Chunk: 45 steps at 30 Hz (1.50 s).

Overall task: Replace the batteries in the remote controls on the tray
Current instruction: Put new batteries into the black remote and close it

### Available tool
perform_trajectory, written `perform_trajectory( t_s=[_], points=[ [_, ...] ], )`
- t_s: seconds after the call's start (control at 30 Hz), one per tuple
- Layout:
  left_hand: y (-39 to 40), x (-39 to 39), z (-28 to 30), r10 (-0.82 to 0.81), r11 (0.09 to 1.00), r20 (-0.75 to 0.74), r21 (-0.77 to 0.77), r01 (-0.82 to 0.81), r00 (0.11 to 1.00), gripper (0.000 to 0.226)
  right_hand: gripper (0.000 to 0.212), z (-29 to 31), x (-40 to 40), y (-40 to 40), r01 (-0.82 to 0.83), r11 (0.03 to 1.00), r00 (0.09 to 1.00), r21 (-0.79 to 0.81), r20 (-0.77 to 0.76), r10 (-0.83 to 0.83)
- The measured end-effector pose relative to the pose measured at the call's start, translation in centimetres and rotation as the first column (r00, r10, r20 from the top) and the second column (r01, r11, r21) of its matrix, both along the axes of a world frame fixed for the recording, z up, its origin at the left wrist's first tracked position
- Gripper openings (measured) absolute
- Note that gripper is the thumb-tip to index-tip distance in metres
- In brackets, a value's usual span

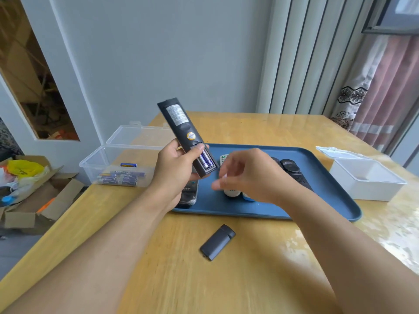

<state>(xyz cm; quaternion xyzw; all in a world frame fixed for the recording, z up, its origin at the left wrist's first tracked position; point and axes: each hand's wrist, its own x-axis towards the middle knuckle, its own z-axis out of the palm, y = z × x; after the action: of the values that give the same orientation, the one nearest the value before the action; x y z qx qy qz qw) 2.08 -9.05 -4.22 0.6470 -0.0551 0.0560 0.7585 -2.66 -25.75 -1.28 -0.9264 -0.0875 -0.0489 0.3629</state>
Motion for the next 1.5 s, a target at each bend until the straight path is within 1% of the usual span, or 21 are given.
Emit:
perform_trajectory(
  t_s=[0.03,0.1,0.13,0.17,0.2,0.33,0.4,0.47,0.57,0.63,0.67,0.73,0.8,0.87,0.93,1.03,1.1,1.2,1.27,1.37,1.5],
  points=[
    [0.1,0.2,-0.1,0.023,1.000,-0.016,-0.021,-0.023,1.000,0.015,0.027,0.6,-0.5,0.0,-0.110,0.988,0.991,-0.107,-0.084,0.101],
    [0.2,0.4,-0.2,0.047,0.997,-0.048,-0.061,-0.050,0.998,0.014,0.029,1.3,-1.7,0.3,-0.336,0.902,0.916,-0.270,-0.316,0.246],
    [0.2,0.4,-0.2,0.050,0.996,-0.061,-0.075,-0.054,0.997,0.015,0.034,1.3,-2.2,0.5,-0.410,0.856,0.871,-0.314,-0.412,0.266],
    [0.2,0.3,-0.2,0.045,0.995,-0.072,-0.088,-0.051,0.996,0.015,0.038,1.3,-2.5,0.7,-0.450,0.827,0.839,-0.336,-0.477,0.263],
    [0.2,0.3,-0.2,0.033,0.994,-0.080,-0.099,-0.040,0.996,0.014,0.040,1.2,-2.8,0.9,-0.464,0.815,0.823,-0.346,-0.508,0.253],
    [-0.1,0.0,0.0,-0.044,0.990,-0.091,-0.138,0.031,0.995,0.008,0.034,0.8,-2.6,1.2,-0.455,0.804,0.835,-0.383,-0.498,0.235],
    [-0.2,-0.1,0.1,-0.071,0.987,-0.083,-0.147,0.058,0.994,0.009,0.035,0.7,-2.6,1.3,-0.454,0.793,0.847,-0.407,-0.473,0.242],
    [-0.3,-0.2,0.1,-0.078,0.985,-0.071,-0.158,0.066,0.994,0.010,0.033,0.7,-2.6,1.3,-0.429,0.802,0.876,-0.417,-0.409,0.256],
    [-0.2,-0.2,0.2,-0.074,0.980,-0.076,-0.189,0.059,0.994,0.009,0.026,0.8,-2.4,1.0,-0.369,0.846,0.922,-0.385,-0.263,0.283],
    [-0.1,-0.2,0.2,-0.070,0.976,-0.079,-0.211,0.052,0.994,0.009,0.020,0.9,-2.1,0.7,-0.361,0.885,0.928,-0.294,-0.205,0.310],
    [0.0,-0.2,0.2,-0.064,0.974,-0.079,-0.221,0.046,0.995,0.010,0.018,0.9,-1.9,0.6,-0.363,0.911,0.925,-0.197,-0.193,0.327],
    [0.0,-0.1,0.2,-0.056,0.970,-0.080,-0.241,0.035,0.995,0.011,0.018,0.8,-1.4,0.4,-0.321,0.945,0.930,0.062,-0.167,0.327],
    [0.1,0.0,0.1,-0.058,0.966,-0.072,-0.255,0.038,0.996,0.012,0.015,0.3,-0.6,0.2,-0.199,0.939,0.966,0.280,-0.108,0.237],
    [0.1,0.0,0.1,-0.069,0.963,-0.057,-0.263,0.052,0.996,0.011,0.016,-0.2,0.0,-0.2,-0.085,0.904,0.989,0.419,-0.076,0.129],
    [0.1,0.1,0.2,-0.095,0.957,-0.049,-0.280,0.077,0.994,0.011,0.024,-0.6,0.5,-0.4,-0.003,0.850,0.990,0.528,-0.117,0.077],
    [0.0,0.0,0.2,-0.156,0.951,-0.033,-0.276,0.141,0.987,0.014,0.029,-0.7,0.7,-0.5,0.101,0.722,0.978,0.685,-0.203,0.056],
    [-0.1,-0.2,0.1,-0.163,0.966,-0.004,-0.205,0.159,0.987,0.020,0.035,-0.6,0.7,-0.6,0.115,0.683,0.972,0.721,-0.225,0.074],
    [-0.4,-0.5,-0.1,-0.163,0.979,0.020,-0.123,0.164,0.986,0.035,0.040,-0.6,0.7,-0.5,0.115,0.687,0.975,0.717,-0.215,0.062],
    [-0.5,-0.6,-0.1,-0.159,0.981,0.024,-0.105,0.160,0.987,0.041,0.041,-0.7,0.6,-0.4,0.121,0.699,0.975,0.705,-0.215,0.048],
    [-0.4,-0.6,-0.1,-0.157,0.982,0.041,-0.102,0.161,0.987,0.040,0.040,-0.8,0.7,-0.5,0.119,0.698,0.974,0.706,-0.218,0.054],
    [-0.5,-0.7,0.0,-0.167,0.980,0.051,-0.099,0.171,0.985,0.030,0.039,-0.9,0.9,-0.7,0.097,0.716,0.968,0.691,-0.233,0.095]
  ],
)
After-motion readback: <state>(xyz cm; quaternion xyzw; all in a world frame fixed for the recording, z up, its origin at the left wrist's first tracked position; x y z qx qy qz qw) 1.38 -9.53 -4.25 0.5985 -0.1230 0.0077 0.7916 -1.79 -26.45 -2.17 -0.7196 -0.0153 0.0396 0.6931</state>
